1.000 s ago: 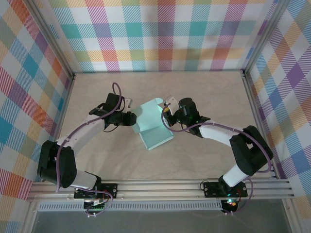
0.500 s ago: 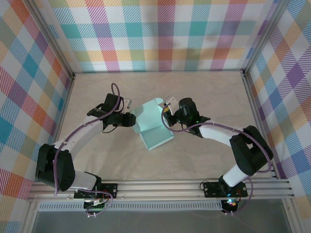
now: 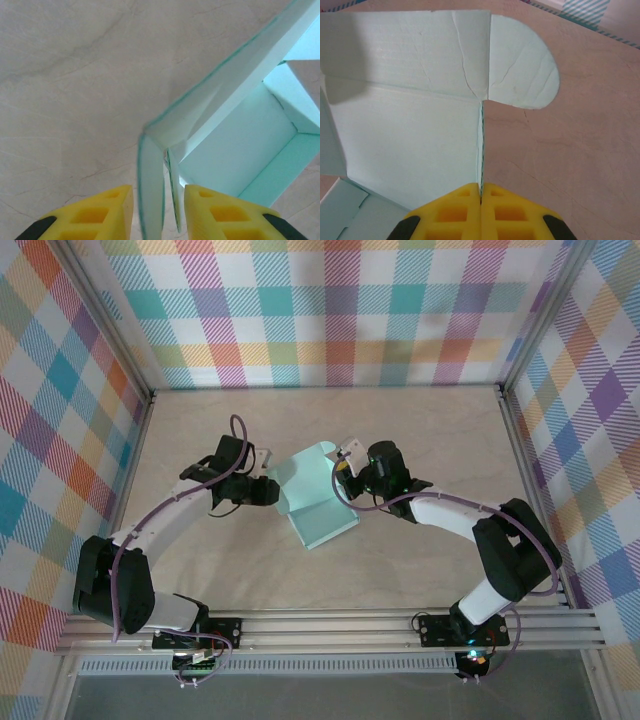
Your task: Fold the paper box
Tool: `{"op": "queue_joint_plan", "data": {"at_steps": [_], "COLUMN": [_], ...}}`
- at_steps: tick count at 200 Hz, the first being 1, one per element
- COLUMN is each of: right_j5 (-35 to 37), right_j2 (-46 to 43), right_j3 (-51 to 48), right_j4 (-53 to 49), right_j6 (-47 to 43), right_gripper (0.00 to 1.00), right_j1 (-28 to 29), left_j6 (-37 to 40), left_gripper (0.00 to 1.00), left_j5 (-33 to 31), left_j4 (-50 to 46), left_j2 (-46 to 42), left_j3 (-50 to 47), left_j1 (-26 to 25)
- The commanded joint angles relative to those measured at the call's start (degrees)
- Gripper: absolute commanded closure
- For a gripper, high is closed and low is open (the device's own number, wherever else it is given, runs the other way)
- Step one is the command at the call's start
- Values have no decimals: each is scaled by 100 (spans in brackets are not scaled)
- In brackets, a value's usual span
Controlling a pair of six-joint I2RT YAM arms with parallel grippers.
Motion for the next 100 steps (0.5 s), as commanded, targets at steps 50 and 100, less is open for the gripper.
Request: {"op": "queue_joint_plan", "data": {"at_steps": [50,100], "right_j5": [23,-45], "right_j2": [64,-362], "right_j3": [201,333], "right_j4": [-61,-733], "right_j6": [-1,-67], "right_gripper": [100,47], "right_j1": [20,15], "left_j6": [16,441], "left_gripper": [100,100], "left_j5": [327,127], "left_j4": [-152,-168], "left_j2": [-21,-263], "left_j3": [-57,-50], "left_j1": [48,39]}}
